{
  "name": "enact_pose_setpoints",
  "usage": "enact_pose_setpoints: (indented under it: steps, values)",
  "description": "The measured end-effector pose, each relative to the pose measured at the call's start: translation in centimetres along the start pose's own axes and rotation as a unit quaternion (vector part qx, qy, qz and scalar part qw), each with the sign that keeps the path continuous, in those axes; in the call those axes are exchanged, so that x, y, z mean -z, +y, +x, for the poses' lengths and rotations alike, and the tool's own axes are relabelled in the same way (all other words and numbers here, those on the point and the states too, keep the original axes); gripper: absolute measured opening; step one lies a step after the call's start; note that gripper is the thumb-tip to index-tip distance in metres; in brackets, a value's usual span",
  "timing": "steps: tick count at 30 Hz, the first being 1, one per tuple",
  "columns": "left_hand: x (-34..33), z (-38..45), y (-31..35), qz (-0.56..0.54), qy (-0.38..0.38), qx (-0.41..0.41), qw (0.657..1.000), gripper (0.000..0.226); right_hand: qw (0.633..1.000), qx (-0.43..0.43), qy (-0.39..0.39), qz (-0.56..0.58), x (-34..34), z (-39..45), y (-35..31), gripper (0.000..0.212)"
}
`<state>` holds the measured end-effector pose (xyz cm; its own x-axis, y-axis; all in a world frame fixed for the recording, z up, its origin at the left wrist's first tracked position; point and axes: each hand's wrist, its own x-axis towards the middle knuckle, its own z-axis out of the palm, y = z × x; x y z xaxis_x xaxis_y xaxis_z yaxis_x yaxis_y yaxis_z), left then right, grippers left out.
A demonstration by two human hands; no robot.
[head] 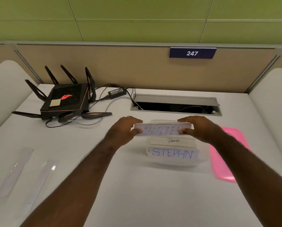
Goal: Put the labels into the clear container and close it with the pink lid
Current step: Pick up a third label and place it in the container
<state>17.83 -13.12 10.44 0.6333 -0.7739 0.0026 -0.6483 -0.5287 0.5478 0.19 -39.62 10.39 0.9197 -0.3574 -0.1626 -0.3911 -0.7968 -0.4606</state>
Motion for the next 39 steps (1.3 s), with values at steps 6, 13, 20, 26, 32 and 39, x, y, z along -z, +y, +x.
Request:
enact_pose_setpoints:
  steps: [6,13,20,26,32,39]
  values:
    - [-3.6,2.3,2.6,0.107,0.000,-0.048,0.993,0.038,0.998,-0.047,0.019,-0.044,-0.1,-1.9,3.9,0.057]
    - [-7.7,3.2,4.5,0.302,-0.008,-0.060,0.952,0.031,0.973,-0.046,0.069,-0.214,-2.3,-2.3,4.3,0.056]
    - [-9.9,3.4,5.7,0.395,-0.054,-0.044,0.916,0.027,0.931,-0.034,0.039,-0.361,-4.4,-1.5,3.4,0.043]
    - [-10.4,3.0,6.0,0.410,-0.085,-0.065,0.906,0.019,0.918,-0.048,0.003,-0.393,-5.8,-1.3,2.7,0.028]
    - [-10.6,2.8,4.3,0.357,-0.019,-0.143,0.923,0.021,0.927,-0.044,0.034,-0.370,-5.8,-1.2,2.6,0.040]
    - [-8.0,-0.7,4.2,0.190,0.144,-0.073,0.968,0.039,0.952,-0.011,0.135,-0.276,-4.9,-0.4,-0.5,0.038]
